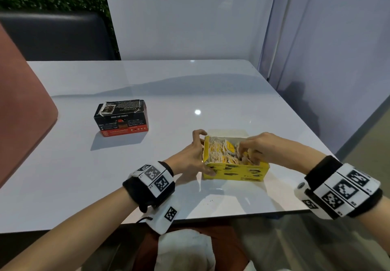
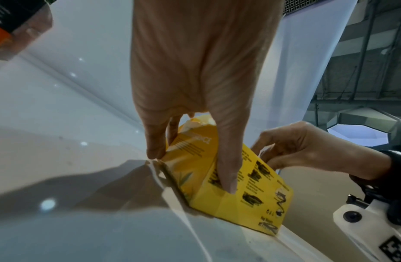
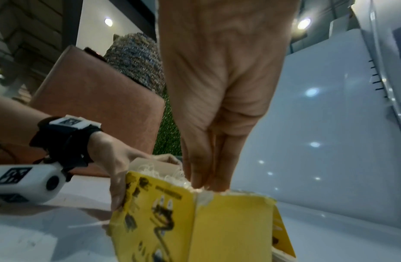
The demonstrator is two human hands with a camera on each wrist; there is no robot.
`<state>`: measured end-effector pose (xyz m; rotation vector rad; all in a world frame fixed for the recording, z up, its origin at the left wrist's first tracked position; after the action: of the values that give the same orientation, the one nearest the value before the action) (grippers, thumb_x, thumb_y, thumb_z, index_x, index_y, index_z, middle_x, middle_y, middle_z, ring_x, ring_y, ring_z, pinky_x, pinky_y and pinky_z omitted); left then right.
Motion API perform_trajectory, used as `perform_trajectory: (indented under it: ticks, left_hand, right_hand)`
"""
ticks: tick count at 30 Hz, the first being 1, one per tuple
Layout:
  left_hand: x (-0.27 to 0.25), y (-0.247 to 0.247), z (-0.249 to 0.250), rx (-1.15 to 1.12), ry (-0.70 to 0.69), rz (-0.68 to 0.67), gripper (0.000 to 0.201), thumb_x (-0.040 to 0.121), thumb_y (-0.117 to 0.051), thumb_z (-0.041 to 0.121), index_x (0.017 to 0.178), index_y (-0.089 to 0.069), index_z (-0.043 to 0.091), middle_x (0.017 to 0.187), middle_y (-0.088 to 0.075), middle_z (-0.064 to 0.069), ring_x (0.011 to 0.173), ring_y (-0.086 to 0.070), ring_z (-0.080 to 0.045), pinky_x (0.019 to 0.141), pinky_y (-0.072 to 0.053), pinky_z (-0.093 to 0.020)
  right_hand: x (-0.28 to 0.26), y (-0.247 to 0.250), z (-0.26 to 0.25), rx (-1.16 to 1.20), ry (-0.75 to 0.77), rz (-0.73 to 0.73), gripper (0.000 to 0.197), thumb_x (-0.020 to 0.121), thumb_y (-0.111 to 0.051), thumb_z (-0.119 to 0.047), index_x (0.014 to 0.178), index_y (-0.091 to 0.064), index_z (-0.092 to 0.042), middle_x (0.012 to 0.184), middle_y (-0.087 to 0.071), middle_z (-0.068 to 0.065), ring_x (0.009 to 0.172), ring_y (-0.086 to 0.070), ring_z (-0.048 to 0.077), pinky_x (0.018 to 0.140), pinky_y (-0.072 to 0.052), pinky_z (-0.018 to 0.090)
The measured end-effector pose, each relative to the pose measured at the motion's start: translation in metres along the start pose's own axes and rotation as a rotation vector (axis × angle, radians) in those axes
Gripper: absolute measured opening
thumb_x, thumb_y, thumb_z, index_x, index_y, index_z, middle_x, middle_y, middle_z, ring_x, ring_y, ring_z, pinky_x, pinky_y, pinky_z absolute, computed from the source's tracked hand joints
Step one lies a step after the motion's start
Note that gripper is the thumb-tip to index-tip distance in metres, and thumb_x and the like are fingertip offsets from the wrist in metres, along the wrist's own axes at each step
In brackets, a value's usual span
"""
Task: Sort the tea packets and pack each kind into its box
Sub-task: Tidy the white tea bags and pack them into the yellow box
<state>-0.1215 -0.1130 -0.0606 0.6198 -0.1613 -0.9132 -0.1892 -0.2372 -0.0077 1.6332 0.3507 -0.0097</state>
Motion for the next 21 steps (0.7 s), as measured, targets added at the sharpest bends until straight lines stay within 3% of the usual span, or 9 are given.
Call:
perform_trajectory:
  ticks: [2, 4, 6, 8, 10, 12, 15, 18, 21]
  left_hand:
    - [-0.006, 0.004, -0.005, 0.036, 0.006, -0.001, 0.089, 0.067, -0.08, 0.005, 0.118, -0.009, 0.017, 0.119, -0.033, -0.002, 0.112, -0.043, -0.015, 0.088, -0.041, -0.015]
    - [-0.015, 0.01, -0.009, 0.06, 0.007, 0.01, 0.089, 0.067, -0.081, 0.007, 0.113, -0.006, 0.021, 0.121, -0.033, -0.002, 0.114, -0.043, -0.015, 0.086, -0.043, -0.012]
    - [-0.028, 0.017, -0.014, 0.066, 0.01, 0.027, 0.09, 0.067, -0.081, 0.008, 0.113, -0.005, 0.022, 0.122, -0.032, -0.001, 0.113, -0.044, -0.013, 0.083, -0.044, -0.007]
    - [-0.041, 0.024, -0.021, 0.069, 0.014, 0.051, 0.09, 0.066, -0.082, 0.01, 0.113, -0.005, 0.023, 0.123, -0.032, 0.0, 0.114, -0.044, -0.012, 0.084, -0.044, -0.006]
    - [-0.056, 0.032, -0.026, 0.07, 0.022, 0.068, 0.087, 0.067, -0.082, 0.011, 0.111, -0.008, 0.023, 0.124, -0.033, 0.001, 0.117, -0.044, -0.012, 0.088, -0.045, -0.011]
    - [-0.071, 0.037, -0.031, 0.073, 0.042, 0.068, 0.08, 0.067, -0.082, 0.013, 0.108, -0.012, 0.021, 0.121, -0.037, 0.004, 0.115, -0.047, -0.012, 0.091, -0.048, -0.018]
    - [-0.091, 0.038, -0.039, 0.032, 0.072, 0.014, 0.074, 0.065, -0.084, 0.017, 0.103, -0.021, 0.023, 0.112, -0.046, 0.005, 0.105, -0.053, -0.013, 0.084, -0.051, -0.026]
    - [-0.108, 0.042, -0.048, -0.017, 0.107, 0.0, 0.076, 0.06, -0.086, 0.028, 0.106, -0.026, 0.028, 0.111, -0.054, 0.0, 0.1, -0.057, -0.018, 0.083, -0.053, -0.035]
    - [-0.122, 0.048, -0.054, -0.098, 0.159, 0.005, 0.073, 0.058, -0.083, 0.046, 0.108, -0.031, 0.037, 0.113, -0.054, 0.002, 0.102, -0.057, -0.011, 0.085, -0.051, -0.028]
  right_hand:
    - [-0.006, 0.015, 0.003, 0.04, -0.027, 0.155, 0.022, 0.089, -0.053, -0.005, 0.106, -0.061, -0.018, 0.099, -0.063, -0.003, 0.078, -0.052, 0.013, 0.072, -0.043, 0.025]
    - [-0.019, 0.033, 0.016, 0.173, -0.082, 0.41, 0.016, 0.087, -0.058, -0.003, 0.098, -0.065, -0.014, 0.092, -0.065, -0.004, 0.074, -0.06, 0.015, 0.071, -0.046, 0.025]
    - [-0.034, 0.037, 0.032, 0.338, -0.183, 0.564, 0.014, 0.085, -0.063, -0.002, 0.089, -0.063, -0.016, 0.084, -0.065, -0.006, 0.068, -0.063, 0.014, 0.066, -0.05, 0.025]
    - [-0.037, 0.019, 0.038, 0.548, -0.257, 0.511, 0.013, 0.084, -0.064, -0.006, 0.087, -0.061, -0.018, 0.085, -0.067, -0.002, 0.064, -0.064, 0.014, 0.062, -0.054, 0.024]
    - [-0.033, -0.007, 0.027, 0.776, -0.265, 0.371, 0.012, 0.085, -0.064, -0.011, 0.094, -0.061, -0.019, 0.093, -0.068, 0.002, 0.071, -0.068, 0.014, 0.066, -0.057, 0.026]
    - [-0.026, -0.029, 0.012, 0.854, -0.26, 0.282, 0.023, 0.084, -0.066, -0.023, 0.106, -0.058, -0.024, 0.103, -0.067, 0.002, 0.081, -0.069, 0.014, 0.074, -0.058, 0.03]
    - [-0.015, -0.051, -0.015, 0.908, -0.24, 0.22, 0.046, 0.081, -0.066, -0.037, 0.124, -0.05, -0.03, 0.118, -0.061, 0.0, 0.087, -0.069, 0.011, 0.079, -0.057, 0.031]
    - [-0.009, -0.056, -0.037, 1.005, -0.253, 0.249, 0.047, 0.086, -0.063, -0.031, 0.13, -0.045, -0.031, 0.118, -0.062, 0.0, 0.078, -0.071, 0.01, 0.076, -0.058, 0.026]
    - [-0.006, -0.058, -0.053, 1.079, -0.262, 0.25, 0.048, 0.086, -0.064, -0.028, 0.128, -0.043, -0.032, 0.113, -0.063, 0.0, 0.073, -0.071, 0.01, 0.07, -0.058, 0.022]
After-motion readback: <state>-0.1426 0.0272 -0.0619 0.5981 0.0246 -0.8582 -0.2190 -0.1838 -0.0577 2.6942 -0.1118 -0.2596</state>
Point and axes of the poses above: each hand's wrist, its own x-axis towards the middle knuckle, its own y-axis out of the back of the hand, z = x × y, the point moved 8 cm from there along x, towards the middle knuckle
